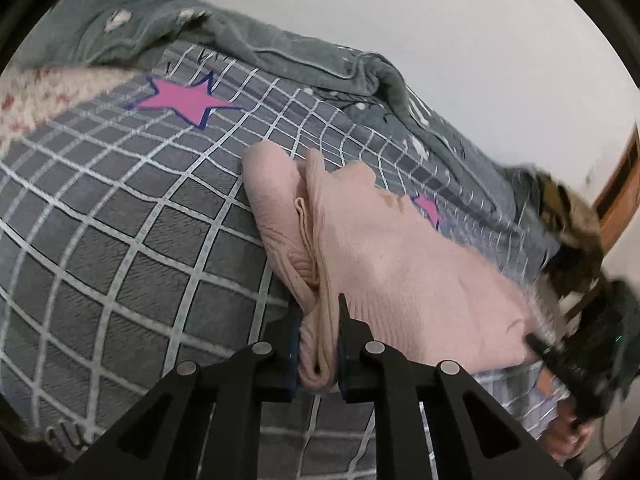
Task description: Fold small clothes
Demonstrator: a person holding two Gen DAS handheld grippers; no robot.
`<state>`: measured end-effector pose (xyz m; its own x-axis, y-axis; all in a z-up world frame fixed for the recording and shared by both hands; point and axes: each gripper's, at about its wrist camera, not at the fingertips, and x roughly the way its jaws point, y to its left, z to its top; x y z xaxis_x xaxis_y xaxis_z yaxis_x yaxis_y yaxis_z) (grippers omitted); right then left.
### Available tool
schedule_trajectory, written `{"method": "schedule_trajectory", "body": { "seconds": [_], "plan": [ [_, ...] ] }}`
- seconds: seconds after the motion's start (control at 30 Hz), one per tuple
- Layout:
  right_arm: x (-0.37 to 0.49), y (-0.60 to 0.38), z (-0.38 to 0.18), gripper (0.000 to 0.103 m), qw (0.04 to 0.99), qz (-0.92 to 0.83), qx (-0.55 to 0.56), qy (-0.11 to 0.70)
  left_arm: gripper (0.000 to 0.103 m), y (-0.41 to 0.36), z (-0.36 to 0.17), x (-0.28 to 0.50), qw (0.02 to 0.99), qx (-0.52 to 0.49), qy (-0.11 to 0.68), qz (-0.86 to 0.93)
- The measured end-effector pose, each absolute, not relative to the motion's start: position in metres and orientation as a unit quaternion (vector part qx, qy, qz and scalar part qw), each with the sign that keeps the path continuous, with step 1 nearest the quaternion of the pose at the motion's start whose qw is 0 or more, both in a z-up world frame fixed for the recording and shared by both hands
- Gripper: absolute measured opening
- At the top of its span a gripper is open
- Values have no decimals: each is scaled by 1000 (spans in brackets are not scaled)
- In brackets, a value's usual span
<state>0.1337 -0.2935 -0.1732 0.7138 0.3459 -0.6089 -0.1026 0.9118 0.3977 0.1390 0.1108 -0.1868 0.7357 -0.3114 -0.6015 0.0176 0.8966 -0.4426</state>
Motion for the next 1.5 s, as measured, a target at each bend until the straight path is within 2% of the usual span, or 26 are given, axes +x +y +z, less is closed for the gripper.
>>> {"method": "schedule_trajectory", "body": {
  "seconds": [0.1, 0.2, 0.3, 0.33, 0.4, 0.53, 0.67, 0.83, 1.2, 1.5],
  "plan": [
    [119, -293, -173, 6, 918, 105, 146, 354, 18, 108, -186, 138, 910, -190, 358, -84],
    [112, -296, -174, 7, 921, 86, 137, 354, 30, 115, -186, 141, 906, -201, 364, -74],
    [107, -301, -165, 8, 927, 73, 145, 338, 36, 121, -187, 148, 900, -218, 370, -74],
    [106, -302, -163, 8, 928, 75, 149, 334, 48, 122, -188, 151, 898, -222, 374, -73],
    [108, -296, -157, 9, 929, 78, 145, 331, 62, 125, -190, 157, 895, -232, 374, -70],
    [118, -248, -150, 16, 937, 96, 84, 326, 62, 124, -187, 163, 897, -233, 370, -69],
    [128, -191, -152, 17, 938, 136, 30, 318, 62, 124, -189, 166, 897, -230, 372, -67],
    [157, -142, -171, 17, 931, 144, 18, 336, 62, 131, -190, 172, 897, -226, 374, -63],
    [216, -121, -188, 17, 930, 88, 40, 354, 64, 143, -202, 184, 894, -242, 370, -78],
    [203, -108, -189, 17, 941, 73, -3, 331, 64, 146, -206, 187, 886, -270, 366, -96]
  ]
}}
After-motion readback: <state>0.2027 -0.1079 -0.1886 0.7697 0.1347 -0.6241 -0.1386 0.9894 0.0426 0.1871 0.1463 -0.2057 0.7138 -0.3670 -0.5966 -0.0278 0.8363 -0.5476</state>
